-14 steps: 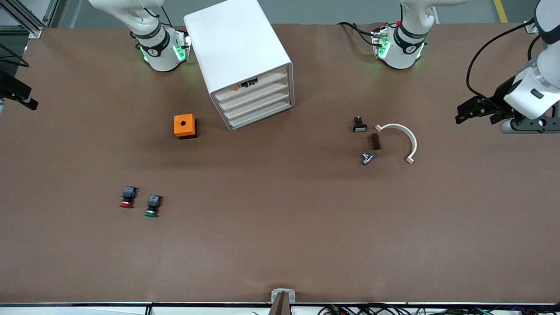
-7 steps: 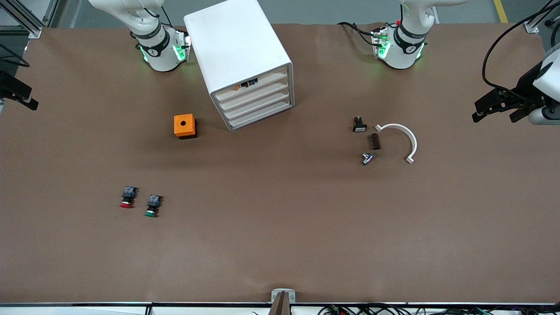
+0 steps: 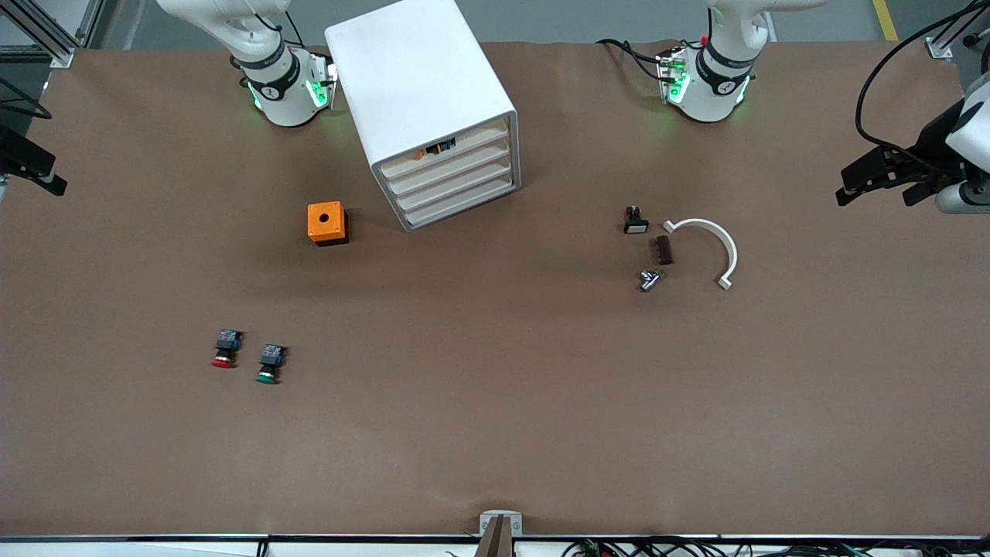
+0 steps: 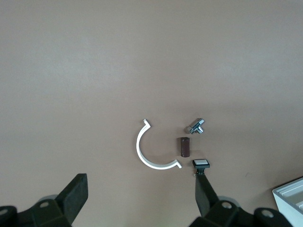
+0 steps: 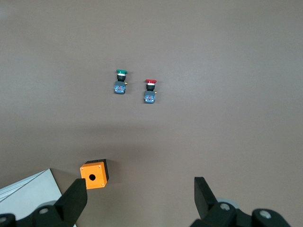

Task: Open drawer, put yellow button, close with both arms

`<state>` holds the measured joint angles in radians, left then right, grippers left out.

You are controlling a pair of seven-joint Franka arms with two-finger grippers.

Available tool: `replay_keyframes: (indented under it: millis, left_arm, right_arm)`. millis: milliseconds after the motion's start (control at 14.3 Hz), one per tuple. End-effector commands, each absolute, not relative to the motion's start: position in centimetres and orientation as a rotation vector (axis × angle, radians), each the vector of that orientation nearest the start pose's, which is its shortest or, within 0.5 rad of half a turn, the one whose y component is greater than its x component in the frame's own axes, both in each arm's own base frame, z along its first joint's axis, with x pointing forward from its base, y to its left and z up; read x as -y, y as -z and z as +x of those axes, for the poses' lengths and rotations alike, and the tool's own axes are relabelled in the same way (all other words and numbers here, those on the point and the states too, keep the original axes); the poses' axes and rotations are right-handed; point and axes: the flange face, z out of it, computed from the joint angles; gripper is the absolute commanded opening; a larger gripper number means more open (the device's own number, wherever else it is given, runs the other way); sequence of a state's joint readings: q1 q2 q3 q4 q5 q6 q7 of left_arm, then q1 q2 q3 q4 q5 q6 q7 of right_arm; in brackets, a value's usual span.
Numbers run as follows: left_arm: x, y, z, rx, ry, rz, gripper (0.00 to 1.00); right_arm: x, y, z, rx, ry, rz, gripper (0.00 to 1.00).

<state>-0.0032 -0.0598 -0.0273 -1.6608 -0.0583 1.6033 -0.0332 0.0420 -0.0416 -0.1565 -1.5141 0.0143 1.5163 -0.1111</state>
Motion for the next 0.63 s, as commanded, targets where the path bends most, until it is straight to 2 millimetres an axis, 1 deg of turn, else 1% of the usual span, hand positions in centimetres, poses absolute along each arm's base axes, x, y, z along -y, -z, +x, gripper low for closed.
replay_keyframes:
  millis: [0,560]
  left_arm:
    - [2.20,-62.20,53.97,-0.009,-0.014,-3.172,1.00]
    - [1.87,-62.20,53.99,-0.002,-0.014,-3.172,1.00]
  right_arm:
    - [6.34,-67.15,53.61,-0.012,0.074,-3.142,1.00]
    - [6.48,-66.82,53.79,-0.017,0.065,-3.141,1.00]
